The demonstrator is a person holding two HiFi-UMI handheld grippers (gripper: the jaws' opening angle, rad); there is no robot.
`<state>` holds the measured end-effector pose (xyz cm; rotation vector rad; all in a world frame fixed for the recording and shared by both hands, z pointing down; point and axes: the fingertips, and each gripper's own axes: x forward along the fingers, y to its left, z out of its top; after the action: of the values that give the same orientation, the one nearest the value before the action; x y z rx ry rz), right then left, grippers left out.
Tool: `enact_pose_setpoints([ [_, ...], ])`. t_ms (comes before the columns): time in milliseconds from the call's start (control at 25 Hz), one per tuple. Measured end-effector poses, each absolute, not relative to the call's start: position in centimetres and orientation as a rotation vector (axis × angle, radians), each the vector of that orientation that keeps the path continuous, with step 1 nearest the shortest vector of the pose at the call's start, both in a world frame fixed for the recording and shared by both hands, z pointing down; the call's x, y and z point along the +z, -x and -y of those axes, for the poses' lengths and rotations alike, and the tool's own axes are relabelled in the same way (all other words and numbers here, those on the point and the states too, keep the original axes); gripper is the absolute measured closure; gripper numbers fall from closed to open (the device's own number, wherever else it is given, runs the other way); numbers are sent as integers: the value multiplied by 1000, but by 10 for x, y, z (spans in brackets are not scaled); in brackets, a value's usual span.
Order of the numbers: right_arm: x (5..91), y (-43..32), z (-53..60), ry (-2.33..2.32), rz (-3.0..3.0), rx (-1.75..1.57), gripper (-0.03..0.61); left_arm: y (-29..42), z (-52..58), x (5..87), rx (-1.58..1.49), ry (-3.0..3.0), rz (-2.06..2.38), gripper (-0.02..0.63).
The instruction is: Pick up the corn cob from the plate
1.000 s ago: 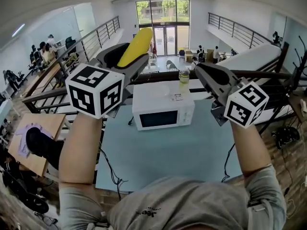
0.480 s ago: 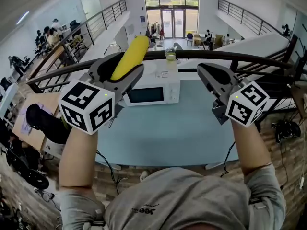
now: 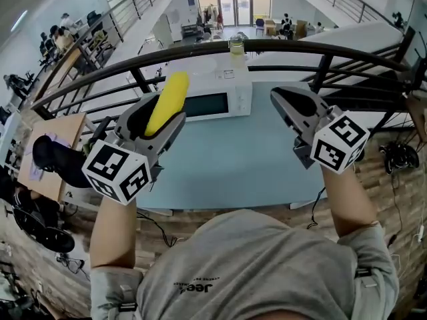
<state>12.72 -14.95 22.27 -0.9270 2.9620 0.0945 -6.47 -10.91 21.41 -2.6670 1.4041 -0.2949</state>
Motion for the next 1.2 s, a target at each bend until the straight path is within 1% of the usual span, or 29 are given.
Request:
enact_pose_setpoints([
  [240, 274, -91, 149, 972, -2958, -63, 563, 114, 100, 300, -299, 2763, -1370, 353],
  [520, 347, -51, 142, 1007, -2999, -190, 563, 163, 92, 394, -329, 2861, -1440, 353],
  [840, 444, -30, 124, 1012, -3081, -393, 563, 174, 77, 488, -403, 2974, -1542, 353],
  [1080, 516, -35, 124, 1071, -3125, -511, 563, 174, 67, 541, -433, 3001, -1611, 353],
  [1200, 553, -43, 121, 1114, -3155, -599, 563, 174, 62, 569, -498, 3012, -1656, 353],
])
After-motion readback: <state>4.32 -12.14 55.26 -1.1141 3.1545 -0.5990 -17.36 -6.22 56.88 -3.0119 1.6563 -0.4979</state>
